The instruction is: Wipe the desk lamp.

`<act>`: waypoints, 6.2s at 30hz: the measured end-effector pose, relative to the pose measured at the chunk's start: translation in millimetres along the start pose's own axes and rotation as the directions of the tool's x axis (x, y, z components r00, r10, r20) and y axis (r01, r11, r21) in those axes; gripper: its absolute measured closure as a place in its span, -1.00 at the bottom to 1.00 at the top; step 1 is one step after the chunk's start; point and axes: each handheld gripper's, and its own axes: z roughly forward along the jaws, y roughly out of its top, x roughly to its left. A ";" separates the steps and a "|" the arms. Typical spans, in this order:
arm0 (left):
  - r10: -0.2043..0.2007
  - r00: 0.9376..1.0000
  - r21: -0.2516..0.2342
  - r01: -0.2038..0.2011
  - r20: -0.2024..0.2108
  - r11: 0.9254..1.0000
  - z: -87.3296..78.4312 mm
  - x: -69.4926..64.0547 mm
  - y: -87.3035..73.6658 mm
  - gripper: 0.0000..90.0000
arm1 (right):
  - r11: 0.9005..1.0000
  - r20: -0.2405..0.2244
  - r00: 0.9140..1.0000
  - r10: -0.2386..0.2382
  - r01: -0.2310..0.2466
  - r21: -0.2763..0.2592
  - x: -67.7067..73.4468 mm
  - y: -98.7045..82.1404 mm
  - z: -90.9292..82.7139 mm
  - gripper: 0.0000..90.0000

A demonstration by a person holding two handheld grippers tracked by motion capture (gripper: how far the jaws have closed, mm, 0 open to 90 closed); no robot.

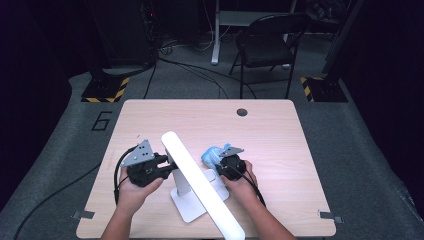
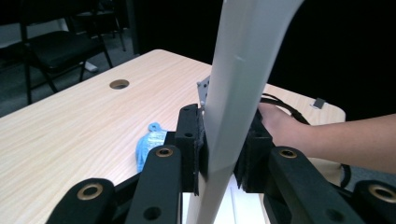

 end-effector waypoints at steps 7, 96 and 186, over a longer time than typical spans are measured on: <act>0.025 0.998 -0.001 -0.025 -0.060 1.000 0.3 -3.2 -0.1 0.66 | 0.999 -0.059 0.998 0.033 -0.031 0.034 -2.8 -5.0 -8.5 0.44; -0.005 0.998 -0.017 0.004 -0.056 1.000 14.3 -0.2 2.5 0.65 | 0.990 -0.106 0.986 0.125 -0.130 -0.044 -9.3 -66.2 -80.5 0.40; -0.020 0.991 0.082 0.009 0.131 0.997 48.2 18.4 1.9 0.09 | 0.997 -0.042 0.997 0.058 -0.060 -0.040 -1.4 -36.1 -41.0 0.36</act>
